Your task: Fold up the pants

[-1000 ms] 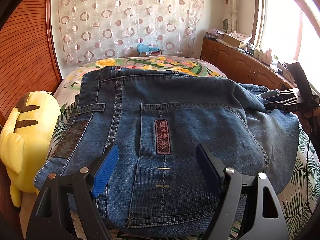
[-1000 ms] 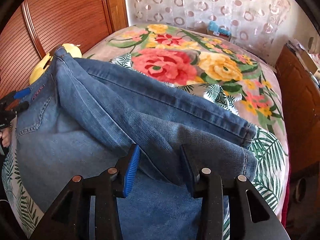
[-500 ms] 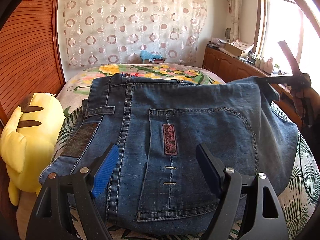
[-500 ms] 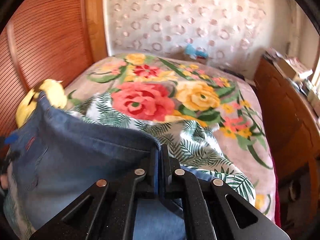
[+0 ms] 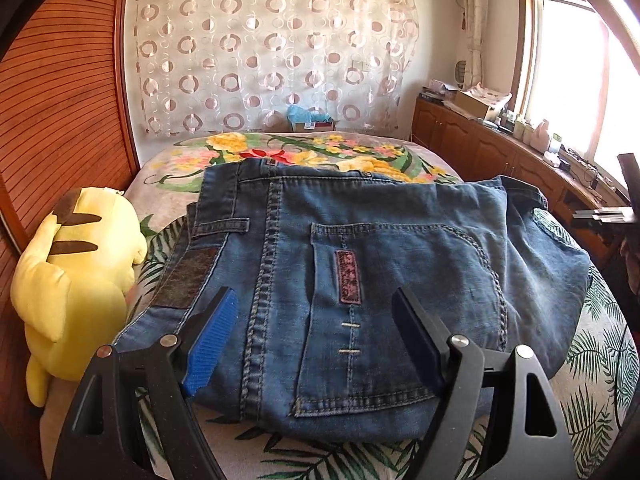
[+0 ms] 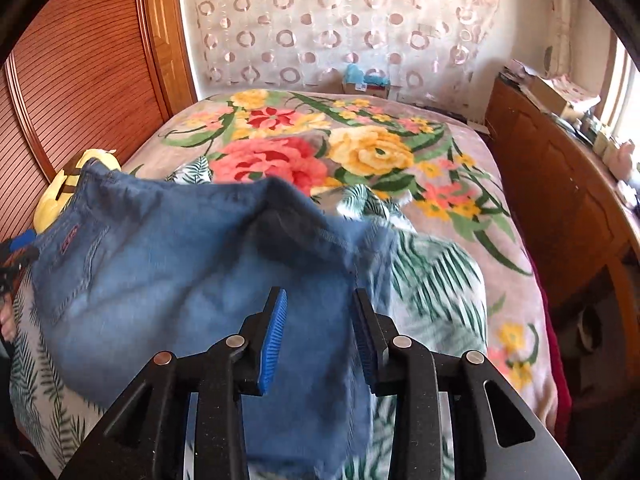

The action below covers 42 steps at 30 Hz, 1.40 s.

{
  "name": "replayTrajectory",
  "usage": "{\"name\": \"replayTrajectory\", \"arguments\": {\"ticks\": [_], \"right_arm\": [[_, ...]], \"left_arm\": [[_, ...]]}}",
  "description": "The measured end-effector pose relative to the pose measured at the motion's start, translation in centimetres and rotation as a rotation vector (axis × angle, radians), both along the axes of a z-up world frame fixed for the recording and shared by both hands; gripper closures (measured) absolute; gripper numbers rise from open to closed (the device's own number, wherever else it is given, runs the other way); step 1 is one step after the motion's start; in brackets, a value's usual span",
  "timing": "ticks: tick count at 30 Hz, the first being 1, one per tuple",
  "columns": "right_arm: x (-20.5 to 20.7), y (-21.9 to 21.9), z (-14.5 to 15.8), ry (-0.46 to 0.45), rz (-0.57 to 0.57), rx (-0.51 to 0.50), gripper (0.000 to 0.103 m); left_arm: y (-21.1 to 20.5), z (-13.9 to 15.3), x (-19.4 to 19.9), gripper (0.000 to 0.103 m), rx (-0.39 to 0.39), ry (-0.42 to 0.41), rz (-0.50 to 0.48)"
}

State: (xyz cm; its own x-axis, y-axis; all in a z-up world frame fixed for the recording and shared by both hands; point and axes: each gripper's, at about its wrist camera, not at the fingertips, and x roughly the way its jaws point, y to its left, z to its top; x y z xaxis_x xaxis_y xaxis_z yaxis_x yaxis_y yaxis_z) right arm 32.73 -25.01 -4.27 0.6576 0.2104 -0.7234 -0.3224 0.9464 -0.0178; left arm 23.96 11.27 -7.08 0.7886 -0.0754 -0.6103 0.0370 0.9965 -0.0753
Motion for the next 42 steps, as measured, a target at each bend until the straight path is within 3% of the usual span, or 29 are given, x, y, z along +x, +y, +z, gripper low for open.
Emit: {"name": "replayTrajectory", "arguments": {"ticks": [5, 15, 23, 31, 35, 36, 37, 40, 42], "right_arm": [[-3.8, -1.8, -1.2, 0.043, -0.050, 0.018, 0.056], [-4.9, -2.8, -4.1, 0.122, -0.140, 0.099, 0.056], [-5.9, -1.1, -4.5, 0.054, -0.125, -0.001, 0.058], [-6.7, -1.7, -5.3, 0.008, -0.110, 0.010, 0.059], [-7.5, -1.9, -5.5, 0.003, -0.103, 0.012, 0.066], [-7.6, -1.8, -5.5, 0.006, -0.092, 0.011, 0.071], [-7.7, -1.5, -5.5, 0.010, -0.068, 0.008, 0.084], [-7.9, -0.8, -5.4, 0.013, -0.027, -0.026, 0.087], [-7.8, -1.1, -5.4, 0.028, -0.014, -0.004, 0.088]], "left_arm": [[1.2, -0.1, -1.1, 0.023, 0.003, 0.010, 0.033], [3.2, -0.6, -2.2, 0.023, 0.027, 0.031, 0.091], [6.3, -1.3, -1.6, 0.023, 0.018, 0.083, 0.184], [8.8, -3.4, -0.1, 0.023, -0.034, 0.176, 0.255], [8.9, -3.9, -0.1, 0.038, -0.053, 0.181, 0.245], [8.9, -3.9, -0.1, 0.045, -0.059, 0.179, 0.239], [8.7, -3.8, -0.2, 0.052, -0.051, 0.174, 0.238], [8.1, -3.3, -0.4, 0.072, -0.043, 0.147, 0.203], [7.8, -2.9, -0.5, 0.079, -0.026, 0.133, 0.190]]}}
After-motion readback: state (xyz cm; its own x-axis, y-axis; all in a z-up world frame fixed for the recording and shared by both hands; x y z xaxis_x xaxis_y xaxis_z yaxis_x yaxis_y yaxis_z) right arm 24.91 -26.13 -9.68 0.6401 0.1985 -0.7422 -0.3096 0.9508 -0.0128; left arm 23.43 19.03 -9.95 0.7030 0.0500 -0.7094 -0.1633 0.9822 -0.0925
